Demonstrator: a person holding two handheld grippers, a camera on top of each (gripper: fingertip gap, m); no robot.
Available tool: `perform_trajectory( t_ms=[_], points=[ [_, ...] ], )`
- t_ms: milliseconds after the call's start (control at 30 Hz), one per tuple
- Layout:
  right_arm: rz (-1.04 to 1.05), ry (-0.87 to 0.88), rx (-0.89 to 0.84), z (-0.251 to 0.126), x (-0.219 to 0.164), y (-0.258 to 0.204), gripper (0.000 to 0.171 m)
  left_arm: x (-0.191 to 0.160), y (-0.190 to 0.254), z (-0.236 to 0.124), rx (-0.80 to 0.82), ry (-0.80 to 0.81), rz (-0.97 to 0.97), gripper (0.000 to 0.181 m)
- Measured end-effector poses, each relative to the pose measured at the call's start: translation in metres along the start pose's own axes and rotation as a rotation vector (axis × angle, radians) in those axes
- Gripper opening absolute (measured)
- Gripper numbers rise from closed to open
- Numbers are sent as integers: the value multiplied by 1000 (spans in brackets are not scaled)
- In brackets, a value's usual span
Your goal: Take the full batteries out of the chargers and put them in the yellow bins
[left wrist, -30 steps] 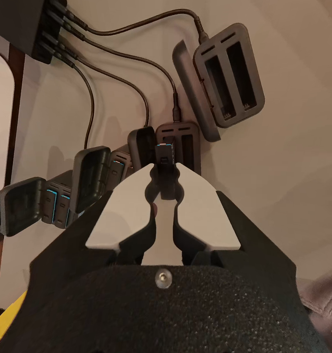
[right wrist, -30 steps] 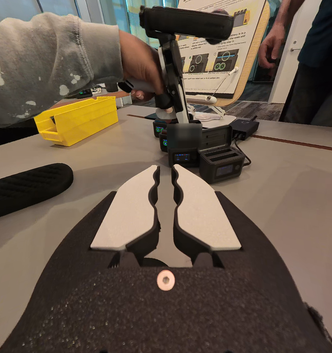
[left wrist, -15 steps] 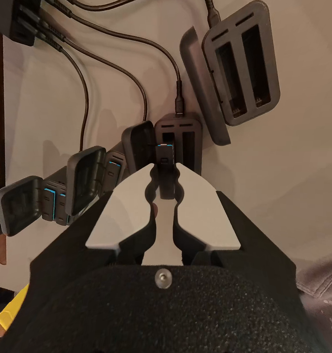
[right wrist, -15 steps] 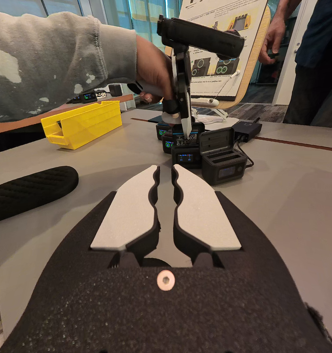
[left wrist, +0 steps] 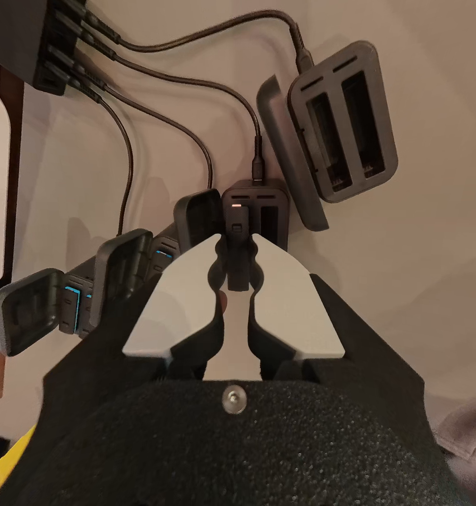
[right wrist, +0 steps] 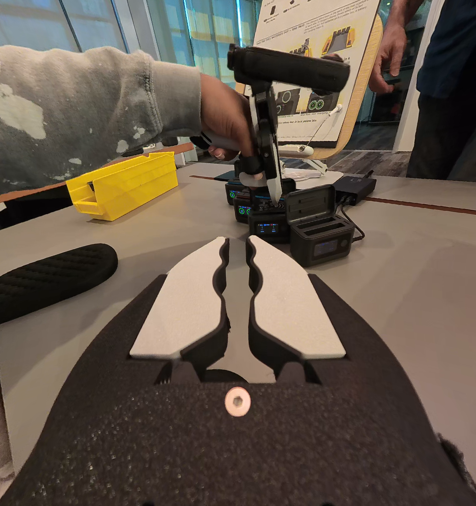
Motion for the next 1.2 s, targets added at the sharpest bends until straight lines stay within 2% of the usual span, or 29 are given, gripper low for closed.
perform_trajectory(
  t_ms=[367, 500, 567, 733, 833, 933, 1200],
  points=[
    [-1, -4, 6, 0, 0, -2, 11, 0, 1, 9, -44, 183, -78, 15],
    [1, -4, 7, 0, -1, -2, 11, 0, 3, 9, 4, 236, -36, 15],
    [0, -5, 7, 0, -1, -2, 11, -1, 5, 8, 23, 239, -6, 22],
    [1, -5, 10, 0, -1, -2, 11, 1, 5, -12, 85, 283, 57, 21],
    [0, -7, 13, 1, -1, -3, 11, 0, 5, -18, 114, 281, 85, 16],
    [-3, -8, 13, 1, -1, -3, 11, -2, 2, -14, 190, 247, 135, 0],
    [1, -1, 14, -1, 0, -3, 11, -4, -2, 5, 300, 164, 199, 0]
  ],
)
Point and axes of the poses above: each gripper's, where its closed fingertips meet, z out along the fingers, x out of its top, y = z × x across the jaws, the point moved 1 cm from there along -z, back along the fingers, and after that the axes turned 1 degree about -z, right-handed, at the moved point
